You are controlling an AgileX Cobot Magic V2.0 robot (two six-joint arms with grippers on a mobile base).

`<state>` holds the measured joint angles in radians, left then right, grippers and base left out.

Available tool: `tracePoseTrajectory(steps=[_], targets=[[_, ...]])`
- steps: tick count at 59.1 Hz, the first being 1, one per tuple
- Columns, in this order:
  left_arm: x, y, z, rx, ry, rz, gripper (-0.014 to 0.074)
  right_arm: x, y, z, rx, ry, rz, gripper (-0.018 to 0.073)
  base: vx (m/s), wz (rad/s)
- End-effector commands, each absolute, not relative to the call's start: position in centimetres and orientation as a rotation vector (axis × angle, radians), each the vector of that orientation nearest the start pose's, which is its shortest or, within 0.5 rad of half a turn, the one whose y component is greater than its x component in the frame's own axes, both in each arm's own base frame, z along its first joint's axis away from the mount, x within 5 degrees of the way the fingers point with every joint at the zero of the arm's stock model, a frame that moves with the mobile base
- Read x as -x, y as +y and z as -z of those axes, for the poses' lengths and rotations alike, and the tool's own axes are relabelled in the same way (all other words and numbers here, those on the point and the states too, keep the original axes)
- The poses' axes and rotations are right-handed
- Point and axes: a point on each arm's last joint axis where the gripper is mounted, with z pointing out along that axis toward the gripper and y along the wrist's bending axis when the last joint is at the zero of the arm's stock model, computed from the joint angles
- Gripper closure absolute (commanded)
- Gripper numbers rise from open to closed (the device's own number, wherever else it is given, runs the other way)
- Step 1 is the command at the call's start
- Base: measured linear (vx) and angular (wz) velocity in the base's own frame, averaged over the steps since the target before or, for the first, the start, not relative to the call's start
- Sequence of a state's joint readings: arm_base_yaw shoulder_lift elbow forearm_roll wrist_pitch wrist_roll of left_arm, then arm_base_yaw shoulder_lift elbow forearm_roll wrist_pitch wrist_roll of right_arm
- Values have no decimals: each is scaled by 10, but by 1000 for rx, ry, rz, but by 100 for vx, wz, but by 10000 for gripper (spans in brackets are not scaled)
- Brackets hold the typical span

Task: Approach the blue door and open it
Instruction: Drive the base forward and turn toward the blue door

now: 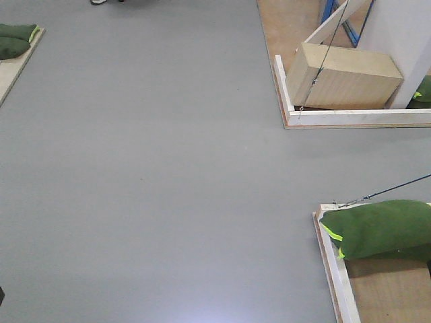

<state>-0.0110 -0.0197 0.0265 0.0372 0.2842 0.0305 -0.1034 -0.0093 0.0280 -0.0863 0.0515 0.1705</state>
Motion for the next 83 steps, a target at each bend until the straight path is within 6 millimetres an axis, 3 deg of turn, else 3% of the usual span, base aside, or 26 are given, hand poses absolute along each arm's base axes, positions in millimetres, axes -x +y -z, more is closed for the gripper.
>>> tracePoseTrajectory(steps=[1,44,83], targets=[[-55,-1,-187,-60,1679,-33,526,-56,-6,-201,-124,1468,26,557,0,-1],[-55,-1,-187,-60,1679,-33,526,-56,-6,-201,-124,1468,26,557,3,0],[-55,0,-186,-57,1683,-36,526,-55,-6,-202,-130,1461,33,557,23,4]])
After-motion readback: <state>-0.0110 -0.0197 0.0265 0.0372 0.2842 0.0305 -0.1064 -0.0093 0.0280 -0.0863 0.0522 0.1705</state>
